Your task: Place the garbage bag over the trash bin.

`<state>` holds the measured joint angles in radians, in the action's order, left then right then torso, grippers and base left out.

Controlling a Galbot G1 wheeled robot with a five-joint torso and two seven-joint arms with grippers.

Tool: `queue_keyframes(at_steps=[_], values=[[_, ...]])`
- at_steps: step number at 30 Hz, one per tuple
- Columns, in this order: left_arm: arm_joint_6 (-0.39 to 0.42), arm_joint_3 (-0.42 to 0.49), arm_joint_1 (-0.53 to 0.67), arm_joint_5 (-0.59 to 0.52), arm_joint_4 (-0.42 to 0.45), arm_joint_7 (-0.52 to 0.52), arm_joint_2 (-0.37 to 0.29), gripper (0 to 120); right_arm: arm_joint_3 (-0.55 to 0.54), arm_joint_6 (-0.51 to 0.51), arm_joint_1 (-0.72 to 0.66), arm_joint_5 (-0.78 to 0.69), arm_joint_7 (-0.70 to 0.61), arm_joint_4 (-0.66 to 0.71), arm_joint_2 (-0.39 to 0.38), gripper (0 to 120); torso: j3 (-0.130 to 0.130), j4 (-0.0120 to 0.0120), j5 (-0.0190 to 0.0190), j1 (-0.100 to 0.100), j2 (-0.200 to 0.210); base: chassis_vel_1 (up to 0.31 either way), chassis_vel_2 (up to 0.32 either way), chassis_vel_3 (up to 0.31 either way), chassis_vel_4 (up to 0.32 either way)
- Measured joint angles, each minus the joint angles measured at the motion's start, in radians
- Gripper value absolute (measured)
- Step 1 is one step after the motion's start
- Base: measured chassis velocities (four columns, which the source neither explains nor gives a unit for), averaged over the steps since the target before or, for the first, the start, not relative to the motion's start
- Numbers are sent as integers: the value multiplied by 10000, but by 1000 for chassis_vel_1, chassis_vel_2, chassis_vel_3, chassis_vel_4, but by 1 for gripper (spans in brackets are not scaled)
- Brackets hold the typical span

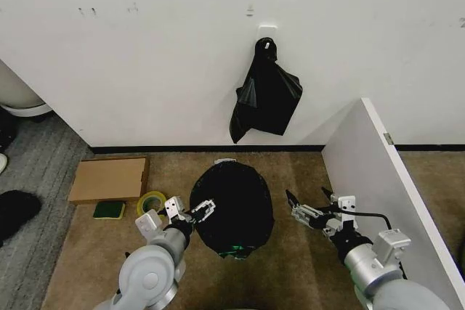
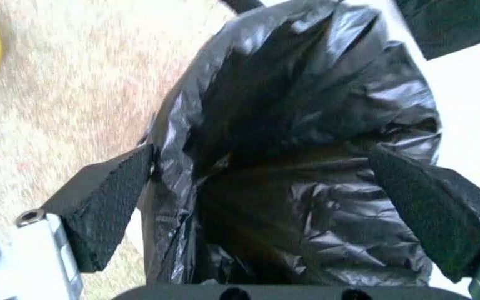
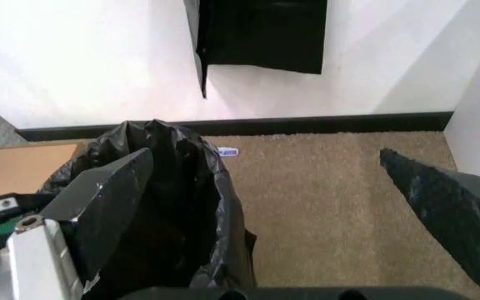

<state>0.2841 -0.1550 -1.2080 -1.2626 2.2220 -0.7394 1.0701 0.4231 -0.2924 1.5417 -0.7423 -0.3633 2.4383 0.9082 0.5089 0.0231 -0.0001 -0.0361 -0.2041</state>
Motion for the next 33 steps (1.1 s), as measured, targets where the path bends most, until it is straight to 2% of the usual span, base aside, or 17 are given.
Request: queue_keyframes(at_steps=[4, 6, 8, 11, 12, 13, 16, 17, 18, 20, 23, 26, 29, 33], values=[[63, -120, -306, 861, 418, 279, -183, 100, -66, 302, -31, 272, 285, -105, 195, 100, 0, -1, -1, 0, 0, 0, 0, 0, 0], [38, -284, -634, 1784, 785, 602, -263, 100, -173, 781, -55, 984, 725, -366, 494, 100, 0, -2, -2, 0, 0, 0, 0, 0, 0], [-244, -453, -1206, 3165, 1225, 1194, -272, 100, -431, 1581, -141, 2138, 1153, -874, 1291, 100, 0, -1, 3, 0, 0, 0, 0, 0, 0], [-817, -616, -1905, 4908, 1486, 1907, -187, 100, -683, 2214, -173, 2846, 1348, -1242, 1877, 100, 0, 3, 2, 0, 0, 0, 0, 0, 0], [-817, -616, -1905, 4908, 1486, 1907, -187, 100, -683, 2214, -173, 2846, 1348, -1242, 1877, 100, 0, 3, 2, 0, 0, 0, 0, 0, 0], [-1600, -779, -2576, 6532, 1516, 2446, -17, 100, -788, 2830, -171, 3423, 1543, -1499, 2176, 100, -1, -1, 1, 0, 0, 0, 0, 0, 0], [-3074, -1101, -3789, 9226, 1333, 3092, 463, 100, -817, 3835, -114, 4223, 1817, -1816, 2497, 100, -1, -2, 2, 1, 0, 0, 0, 0, 0], [-3824, -1306, -4360, 10491, 1157, 3265, 848, 100, -762, 4180, -59, 4480, 1891, -1872, 2627, 100, -1, -6, 0, 1, 0, 0, 0, 0, 0], [-3824, -1306, -4360, 10491, 1157, 3265, 848, 100, -762, 4180, -59, 4480, 1891, -1872, 2627, 100, -1, -6, 0, 1, 0, 0, 0, 0, 0], [-4718, -1577, -4994, 11824, 945, 3400, 1438, 100, -470, 4708, 155, 4826, 1985, -1870, 2900, 100, -1, -6, 0, 1, 0, 0, 0, 0, 0], [-5438, -1712, -5526, 12875, 844, 3515, 1990, 100, 68, 5461, 792, 5570, 2245, -1743, 3424, 100, -2, 0, 0, 1, -1, 0, 0, 0, 0], [-5678, -1721, -5735, 13287, 848, 3558, 2180, 100, 257, 5805, 1156, 5946, 2379, -1666, 3709, 100, -2, 7, 0, 1, 0, 0, 0, 0, 0], [-6158, -1863, -6133, 13885, 887, 3602, 2472, 100, 304, 6024, 1531, 6177, 2453, -1548, 4013, 100, -1, -2, 2, 2, -1, 0, 0, 0, 0], [-6449, -2002, -6418, 14123, 912, 3583, 2678, 100, 336, 6166, 1768, 6297, 2523, -1452, 4163, 100, -1, -1, 2, 1, 0, 0, 0, 0, 0]])
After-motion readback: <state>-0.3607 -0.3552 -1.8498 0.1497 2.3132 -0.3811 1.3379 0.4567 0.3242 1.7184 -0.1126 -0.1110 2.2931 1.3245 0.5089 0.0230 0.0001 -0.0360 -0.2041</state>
